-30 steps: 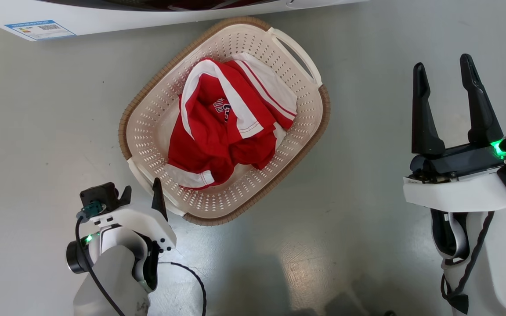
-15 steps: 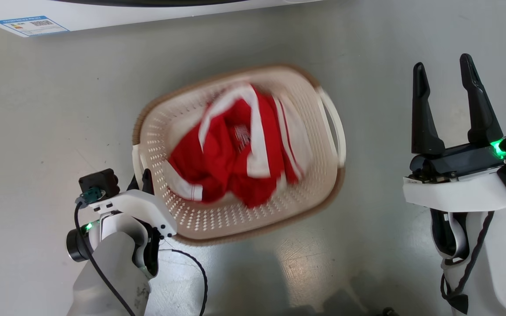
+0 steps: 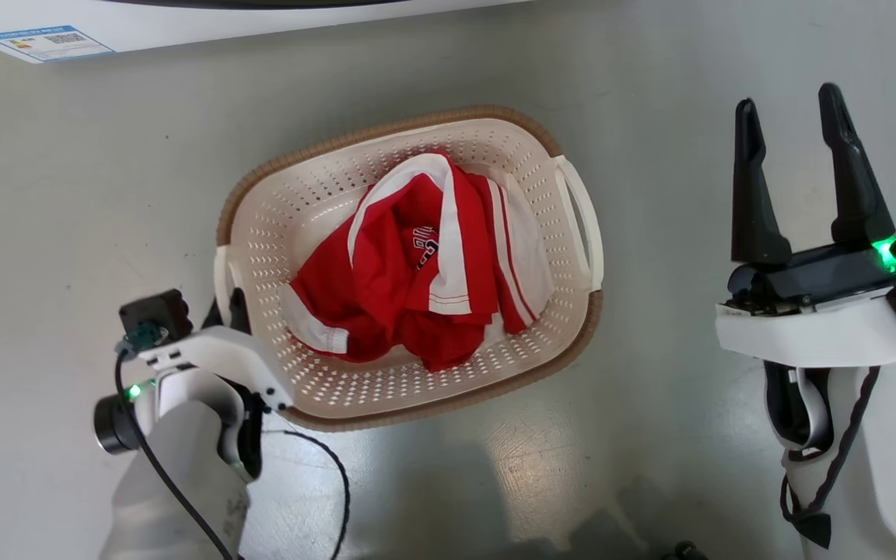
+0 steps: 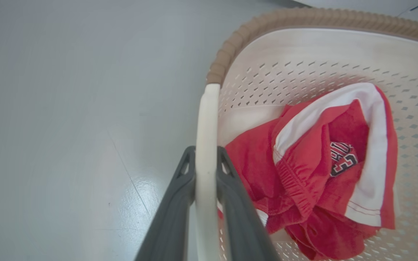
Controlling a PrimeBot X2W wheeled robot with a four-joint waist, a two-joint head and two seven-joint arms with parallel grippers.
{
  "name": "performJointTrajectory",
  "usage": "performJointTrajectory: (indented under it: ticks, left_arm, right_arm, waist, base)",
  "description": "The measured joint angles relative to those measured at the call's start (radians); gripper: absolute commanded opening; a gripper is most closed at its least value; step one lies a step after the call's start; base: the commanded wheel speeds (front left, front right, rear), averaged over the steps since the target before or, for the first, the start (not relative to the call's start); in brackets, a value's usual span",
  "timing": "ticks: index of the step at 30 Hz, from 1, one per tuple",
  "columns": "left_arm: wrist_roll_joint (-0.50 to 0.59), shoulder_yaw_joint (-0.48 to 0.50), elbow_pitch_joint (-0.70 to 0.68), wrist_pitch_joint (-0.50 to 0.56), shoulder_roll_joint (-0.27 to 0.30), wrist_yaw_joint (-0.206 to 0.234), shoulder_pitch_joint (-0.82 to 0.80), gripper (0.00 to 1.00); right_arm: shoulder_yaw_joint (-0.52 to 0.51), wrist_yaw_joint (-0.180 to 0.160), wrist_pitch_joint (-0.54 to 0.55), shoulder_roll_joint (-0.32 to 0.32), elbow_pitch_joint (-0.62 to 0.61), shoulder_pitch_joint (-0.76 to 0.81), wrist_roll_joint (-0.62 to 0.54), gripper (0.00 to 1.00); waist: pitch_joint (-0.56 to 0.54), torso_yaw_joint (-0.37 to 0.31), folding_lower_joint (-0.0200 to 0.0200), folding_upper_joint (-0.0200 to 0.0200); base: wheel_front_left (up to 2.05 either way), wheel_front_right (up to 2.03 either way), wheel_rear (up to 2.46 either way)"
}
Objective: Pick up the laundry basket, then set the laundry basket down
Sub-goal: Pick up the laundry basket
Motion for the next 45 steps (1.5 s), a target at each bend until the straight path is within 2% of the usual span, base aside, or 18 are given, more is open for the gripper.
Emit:
performJointTrajectory:
  ticks: [8,17,29,41,42,43,45]
  left_arm:
    - [0.043,0.043,-0.019,0.001,0.044,0.009,-0.033,0.00]
    - [0.108,0.042,-0.006,0.001,0.060,0.008,-0.071,0.00]
    - [0.134,0.046,0.023,0.001,0.086,0.004,-0.100,0.00]
    - [0.160,0.057,0.035,0.001,0.088,0.004,-0.116,0.00]
    - [0.161,0.058,0.037,0.001,0.088,0.004,-0.116,0.10]
    - [0.162,0.058,0.038,0.001,0.088,0.004,-0.116,0.34]
    - [0.168,0.059,0.040,0.001,0.088,0.004,-0.116,0.46]
  right_arm:
    - [-0.004,0.000,0.000,0.000,0.000,-0.001,0.000,1.00]
    - [-0.002,0.000,0.000,0.000,0.000,-0.001,0.000,1.00]
    - [0.000,0.000,0.000,0.000,0.000,-0.001,0.002,1.00]
    - [0.000,0.000,0.000,0.000,0.001,-0.001,0.008,1.00]
    - [0.000,0.000,0.000,0.000,0.001,-0.001,0.008,1.00]
    - [0.000,0.000,0.000,0.000,0.001,-0.001,0.008,1.00]
    - [0.001,0.000,0.000,0.000,0.002,-0.001,0.008,1.00]
  waist:
    - [0.000,0.004,0.0000,0.0000]
    - [0.005,0.000,0.0000,0.0000]
    - [0.010,-0.009,0.0000,0.0000]
    - [0.013,-0.014,0.0000,0.0000]
    - [0.012,-0.014,0.0000,0.0000]
    - [0.012,-0.014,0.0000,0.0000]
    - [0.012,-0.015,0.0000,0.0000]
  base:
    - [0.00,0.00,0.00]
    - [0.00,0.00,0.00]
    - [0.00,0.00,0.00]
    - [0.00,0.00,0.00]
    - [0.00,0.00,0.00]
    - [0.00,0.00,0.00]
    - [0.00,0.00,0.00]
